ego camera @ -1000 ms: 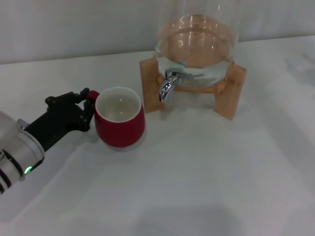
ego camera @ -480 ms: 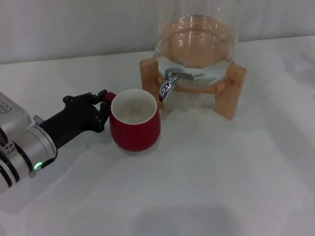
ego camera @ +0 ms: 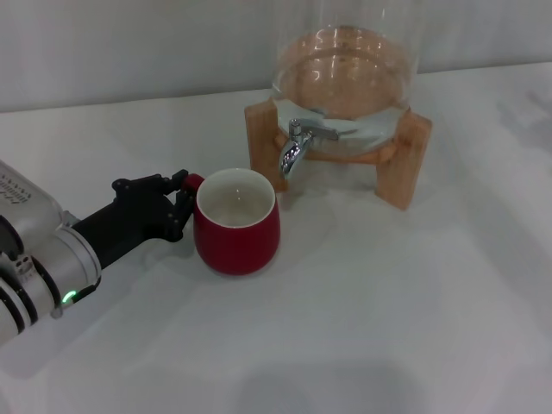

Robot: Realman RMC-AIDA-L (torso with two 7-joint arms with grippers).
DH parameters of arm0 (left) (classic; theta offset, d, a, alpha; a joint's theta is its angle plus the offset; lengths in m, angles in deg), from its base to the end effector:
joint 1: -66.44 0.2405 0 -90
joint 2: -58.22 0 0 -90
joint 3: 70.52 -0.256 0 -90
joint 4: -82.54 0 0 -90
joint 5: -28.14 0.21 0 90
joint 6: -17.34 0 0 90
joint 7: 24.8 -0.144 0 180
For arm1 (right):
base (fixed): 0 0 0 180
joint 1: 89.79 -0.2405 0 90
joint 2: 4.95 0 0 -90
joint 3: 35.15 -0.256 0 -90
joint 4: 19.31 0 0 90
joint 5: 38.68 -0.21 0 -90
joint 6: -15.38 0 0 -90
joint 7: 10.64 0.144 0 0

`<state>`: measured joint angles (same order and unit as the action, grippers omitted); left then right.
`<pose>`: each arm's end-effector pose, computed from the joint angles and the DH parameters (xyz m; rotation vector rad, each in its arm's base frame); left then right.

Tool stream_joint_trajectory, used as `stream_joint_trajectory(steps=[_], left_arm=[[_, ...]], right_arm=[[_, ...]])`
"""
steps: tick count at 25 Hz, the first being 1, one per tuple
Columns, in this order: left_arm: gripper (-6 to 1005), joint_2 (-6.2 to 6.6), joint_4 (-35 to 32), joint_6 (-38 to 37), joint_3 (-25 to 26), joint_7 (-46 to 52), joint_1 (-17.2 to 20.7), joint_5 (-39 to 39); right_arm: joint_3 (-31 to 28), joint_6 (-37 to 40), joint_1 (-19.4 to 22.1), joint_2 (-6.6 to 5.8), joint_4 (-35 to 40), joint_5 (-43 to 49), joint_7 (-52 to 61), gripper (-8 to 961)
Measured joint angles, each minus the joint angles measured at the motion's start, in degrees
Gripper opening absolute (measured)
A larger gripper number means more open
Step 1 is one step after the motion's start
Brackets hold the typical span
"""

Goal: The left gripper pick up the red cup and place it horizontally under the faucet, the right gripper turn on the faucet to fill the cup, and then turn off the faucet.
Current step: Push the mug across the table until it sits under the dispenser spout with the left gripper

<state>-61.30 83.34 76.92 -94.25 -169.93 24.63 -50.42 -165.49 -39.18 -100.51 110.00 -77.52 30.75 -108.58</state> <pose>-0.2551 0.3622 -0.0902 -2.3752 -0.4764 -0.6430 0.3210 0.3435 0.1653 -1.6988 0.6593 0.8243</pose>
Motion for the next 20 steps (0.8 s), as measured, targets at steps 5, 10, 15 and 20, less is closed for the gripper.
stream_joint_trajectory(steps=[5, 10, 15, 20], left_arm=[[163, -0.02, 0.03, -0.50, 0.00, 2.33, -0.92, 1.58], [163, -0.09, 0.11, -1.04, 0.00, 3.15, -1.58, 2.37], [163, -0.10, 0.13, -1.54, 0.00, 5.07, -2.07, 3.61], [163, -0.06, -0.05, -2.93, 0.00, 7.81, -3.10, 5.89]], right_arm=[[0.00, -0.02, 0.00, 0.00, 0.02, 0.00, -0.05, 633], [0.00, -0.02, 0.14, 0.00, 0.02, 0.00, -0.06, 633], [0.00, -0.02, 0.22, 0.00, 0.04, -0.06, -0.05, 633], [0.00, -0.05, 0.30, 0.00, 0.11, -0.09, -0.05, 633]])
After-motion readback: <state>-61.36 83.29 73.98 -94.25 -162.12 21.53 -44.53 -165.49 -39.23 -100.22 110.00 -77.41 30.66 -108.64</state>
